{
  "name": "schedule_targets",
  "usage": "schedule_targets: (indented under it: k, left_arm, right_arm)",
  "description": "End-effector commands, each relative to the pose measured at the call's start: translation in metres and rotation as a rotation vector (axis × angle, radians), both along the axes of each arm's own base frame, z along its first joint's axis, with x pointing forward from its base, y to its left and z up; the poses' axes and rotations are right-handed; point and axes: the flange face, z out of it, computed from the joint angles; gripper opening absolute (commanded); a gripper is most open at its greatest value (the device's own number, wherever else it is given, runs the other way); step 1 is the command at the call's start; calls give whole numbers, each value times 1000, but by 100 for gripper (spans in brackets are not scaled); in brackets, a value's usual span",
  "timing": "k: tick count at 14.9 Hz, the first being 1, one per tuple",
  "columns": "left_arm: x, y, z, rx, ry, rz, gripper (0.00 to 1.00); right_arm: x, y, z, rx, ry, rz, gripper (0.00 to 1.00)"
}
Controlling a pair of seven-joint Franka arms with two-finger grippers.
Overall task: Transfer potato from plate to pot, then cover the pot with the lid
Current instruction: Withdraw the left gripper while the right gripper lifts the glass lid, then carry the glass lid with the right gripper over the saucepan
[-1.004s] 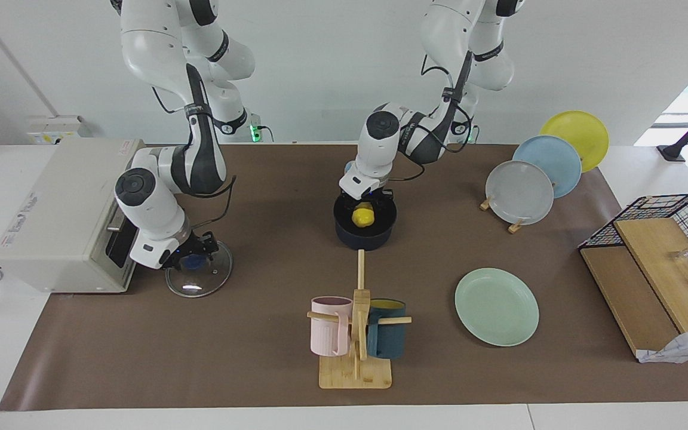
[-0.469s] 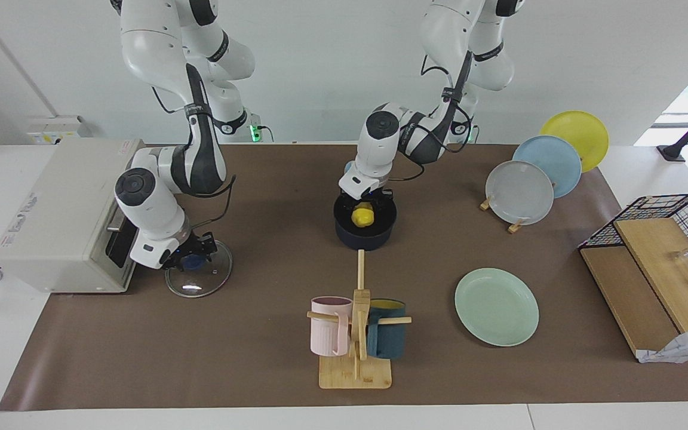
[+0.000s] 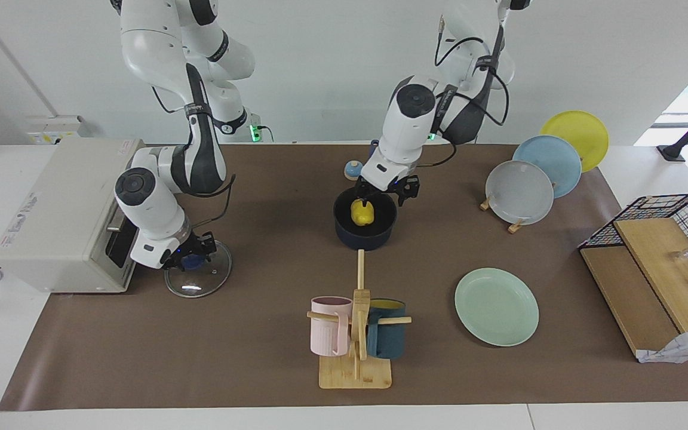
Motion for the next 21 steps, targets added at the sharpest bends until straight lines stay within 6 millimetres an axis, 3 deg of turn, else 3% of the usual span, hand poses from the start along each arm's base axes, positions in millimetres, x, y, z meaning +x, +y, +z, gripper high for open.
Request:
schedule_targets:
  k: [1,2,5,7,9,11,13,17,20,21]
  left_arm:
    - [44,68,46,-2,-27,33,100]
    - [57,102,58,3,-40,20,100]
    - [73,177,82,33,-95,-43,100]
    - [76,215,88,91,-102,-71,100]
    - [74,241,99,106,-86,-100,100]
    - [65,250,111,111,-67,-102,100]
    - [54,258,117,128,-43,-95,100]
    - [42,269,114,129,-26,-81,100]
    - [46,265,117,126,-39,-88,100]
    - [44,266,123,126,-45,-85,100]
  right_arm:
    - [-6,-2,6,5,5,33,39]
    - [-6,0,6,5,8,36,33]
    - [-7,6,13,5,14,43,16]
    - [-7,13,23,8,17,47,11]
    - [-5,26,43,12,4,58,7]
    - [-7,47,73,13,-6,54,0]
    - [-14,79,101,7,10,33,0]
    - [-46,194,141,-4,-37,-67,0]
    - [-60,249,156,10,-73,-105,0]
    - [-71,279,166,0,-92,-132,0]
